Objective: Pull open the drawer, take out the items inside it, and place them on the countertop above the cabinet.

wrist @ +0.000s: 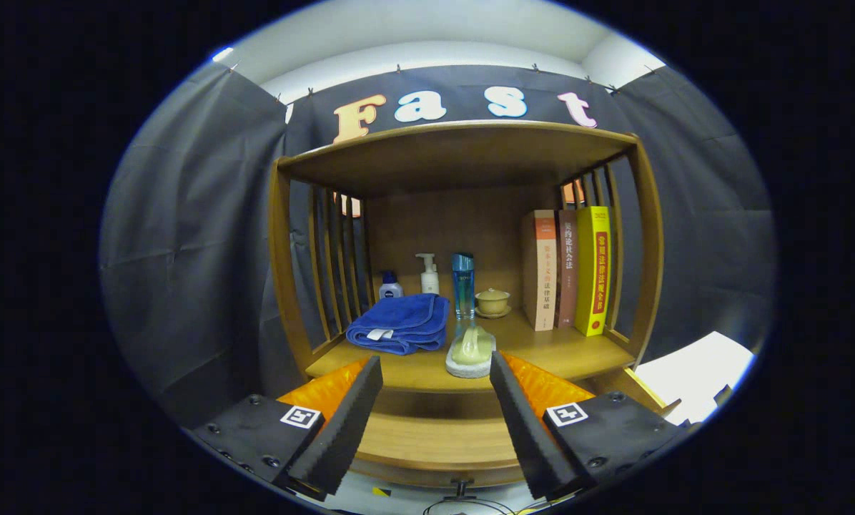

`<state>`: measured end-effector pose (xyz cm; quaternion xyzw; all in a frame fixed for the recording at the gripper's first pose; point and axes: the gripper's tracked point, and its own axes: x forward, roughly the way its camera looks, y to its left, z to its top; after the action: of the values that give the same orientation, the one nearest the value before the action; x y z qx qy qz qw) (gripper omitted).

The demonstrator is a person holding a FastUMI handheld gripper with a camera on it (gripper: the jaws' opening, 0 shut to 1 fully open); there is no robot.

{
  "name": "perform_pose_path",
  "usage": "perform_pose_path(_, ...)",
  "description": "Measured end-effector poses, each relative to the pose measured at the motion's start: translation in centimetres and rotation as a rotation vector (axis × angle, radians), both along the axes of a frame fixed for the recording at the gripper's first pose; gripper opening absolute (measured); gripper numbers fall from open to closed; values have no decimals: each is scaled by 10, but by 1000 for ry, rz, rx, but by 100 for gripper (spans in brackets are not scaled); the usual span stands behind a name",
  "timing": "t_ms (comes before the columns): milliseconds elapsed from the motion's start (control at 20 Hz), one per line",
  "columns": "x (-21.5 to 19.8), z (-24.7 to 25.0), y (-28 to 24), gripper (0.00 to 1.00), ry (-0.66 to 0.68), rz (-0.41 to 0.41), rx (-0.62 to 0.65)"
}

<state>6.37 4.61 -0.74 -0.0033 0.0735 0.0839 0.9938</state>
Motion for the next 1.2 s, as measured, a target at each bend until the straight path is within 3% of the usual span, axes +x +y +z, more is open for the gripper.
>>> perform_pose_path(650, -94, -56, -5, 99, -55, -9, -80)
perform_pose_path(1200, -103, -98, -12, 99, -5, -17, -96)
